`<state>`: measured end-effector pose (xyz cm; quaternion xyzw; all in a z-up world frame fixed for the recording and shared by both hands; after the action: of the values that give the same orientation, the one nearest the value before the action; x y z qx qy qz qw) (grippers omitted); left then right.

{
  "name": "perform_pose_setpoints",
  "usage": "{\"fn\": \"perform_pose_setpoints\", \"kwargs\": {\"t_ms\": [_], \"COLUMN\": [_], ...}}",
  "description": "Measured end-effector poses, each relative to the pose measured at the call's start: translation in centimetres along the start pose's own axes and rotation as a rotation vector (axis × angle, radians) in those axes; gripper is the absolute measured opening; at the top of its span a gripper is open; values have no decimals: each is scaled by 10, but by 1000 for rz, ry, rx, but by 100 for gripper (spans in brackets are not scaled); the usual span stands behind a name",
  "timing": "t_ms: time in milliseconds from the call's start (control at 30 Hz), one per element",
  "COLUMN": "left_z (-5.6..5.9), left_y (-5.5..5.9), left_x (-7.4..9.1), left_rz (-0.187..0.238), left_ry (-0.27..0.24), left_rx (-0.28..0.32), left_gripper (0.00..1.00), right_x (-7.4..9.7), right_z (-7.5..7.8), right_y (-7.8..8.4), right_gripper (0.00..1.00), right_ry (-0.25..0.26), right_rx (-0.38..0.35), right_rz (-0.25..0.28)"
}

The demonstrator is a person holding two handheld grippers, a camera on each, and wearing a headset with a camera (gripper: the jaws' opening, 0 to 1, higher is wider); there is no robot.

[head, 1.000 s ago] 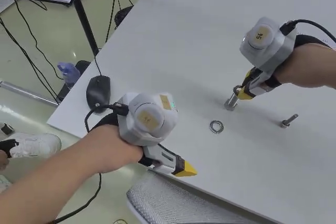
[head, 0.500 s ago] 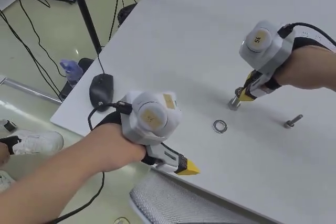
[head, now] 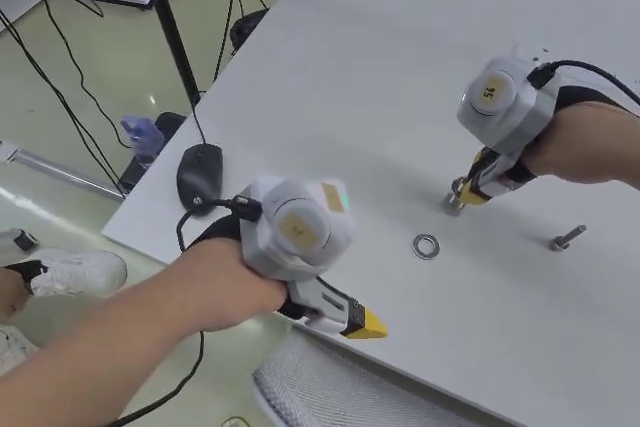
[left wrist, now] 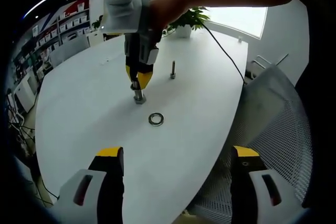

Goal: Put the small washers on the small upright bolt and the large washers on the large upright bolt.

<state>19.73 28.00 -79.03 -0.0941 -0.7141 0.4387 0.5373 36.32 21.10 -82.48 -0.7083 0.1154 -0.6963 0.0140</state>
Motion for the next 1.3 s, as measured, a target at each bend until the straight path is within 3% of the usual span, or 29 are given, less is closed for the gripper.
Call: {"fn": "perform_pose_setpoints", "kwargs": {"t_ms": [233,700,1300], "left_z": [0,-1,-1], "left_y": [3,6,10], "left_x": [2,3,6], "left_rz": [-6,-12,-13], "left_ry": [5,9,1], "left_rx": [-1,3,8], "left_gripper": [83,81,80], "right_x": [-23,-28,-25], "right_z": [5,-5,-7], "right_y": [2,2,1], "right_gripper": [22,22,23], "right_ry": [3,9,16], "right_rx": [0,-15,-8], "right_rz": [-4,-14,-7]}}
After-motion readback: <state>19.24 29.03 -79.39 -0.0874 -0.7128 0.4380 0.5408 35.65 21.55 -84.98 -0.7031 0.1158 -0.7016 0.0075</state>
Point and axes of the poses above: the centre of the closed fingertips' face, and the gripper's own axes: x roughly backward along the fingers, z roughly to its right, y roughly out of its underside, the point moved 1 cm from there along x, roughly backward along the fingers, and after that the axes turned 10 degrees about -x, right-handed, at the moved point
